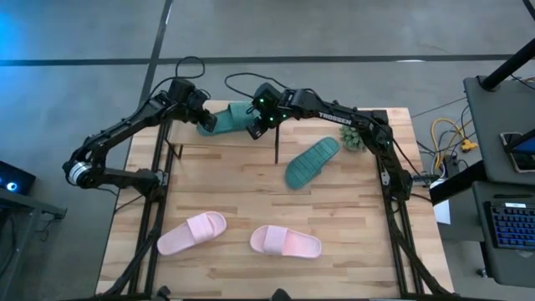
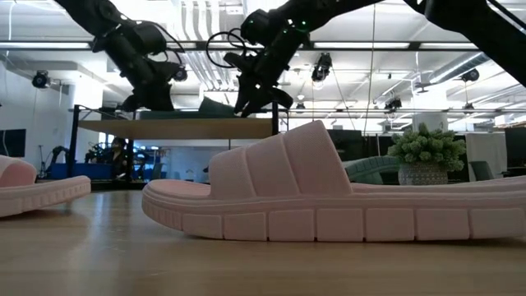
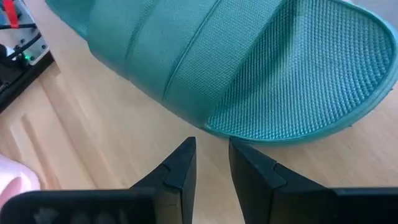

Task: Pick and place slides into the shelf
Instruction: Put the bottom blue slide on the shelf

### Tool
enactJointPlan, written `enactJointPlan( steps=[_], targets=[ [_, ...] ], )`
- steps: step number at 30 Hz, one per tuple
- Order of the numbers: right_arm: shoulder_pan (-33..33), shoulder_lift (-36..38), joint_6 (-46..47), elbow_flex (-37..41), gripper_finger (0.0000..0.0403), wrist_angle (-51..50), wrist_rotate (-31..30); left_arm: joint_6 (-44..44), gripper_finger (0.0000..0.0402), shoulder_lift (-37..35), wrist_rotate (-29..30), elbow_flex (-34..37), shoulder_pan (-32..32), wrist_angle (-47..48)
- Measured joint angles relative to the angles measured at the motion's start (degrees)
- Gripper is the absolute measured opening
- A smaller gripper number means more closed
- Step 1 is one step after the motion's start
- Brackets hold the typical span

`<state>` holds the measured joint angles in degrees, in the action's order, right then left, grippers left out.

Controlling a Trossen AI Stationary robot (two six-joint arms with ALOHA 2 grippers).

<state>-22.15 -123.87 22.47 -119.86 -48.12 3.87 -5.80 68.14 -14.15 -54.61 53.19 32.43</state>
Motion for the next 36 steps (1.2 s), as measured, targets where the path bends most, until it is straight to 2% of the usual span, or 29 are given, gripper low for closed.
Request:
enactJointPlan(
  steps=[6,13,23,30,36],
  targets=[
    [-0.6,0.0,-0.5,1.1,0.0089,2.8,-5.8,-2.8,0.0002,0.0,-2.8,1.0,-1.5,-0.9],
    [-2.3,0.0,-0.2,1.8,0.0089,7.4,-5.4,-4.0,0.0002,-0.7,-6.5,1.2,-4.6,-0.9],
    [-2.6,0.0,0.0,1.8,0.0089,7.8,-5.4,-4.9,0.0002,-0.7,-5.9,1.3,-9.4,-5.0],
    [-2.6,0.0,0.0,1.9,0.0089,8.2,-5.4,-5.7,0.0002,-0.8,-5.7,1.3,-10.6,-8.0],
    [-2.6,0.0,0.0,1.9,0.0089,6.8,-5.4,-2.8,0.0002,-4.9,-3.3,1.3,-10.1,-6.6]
  ],
)
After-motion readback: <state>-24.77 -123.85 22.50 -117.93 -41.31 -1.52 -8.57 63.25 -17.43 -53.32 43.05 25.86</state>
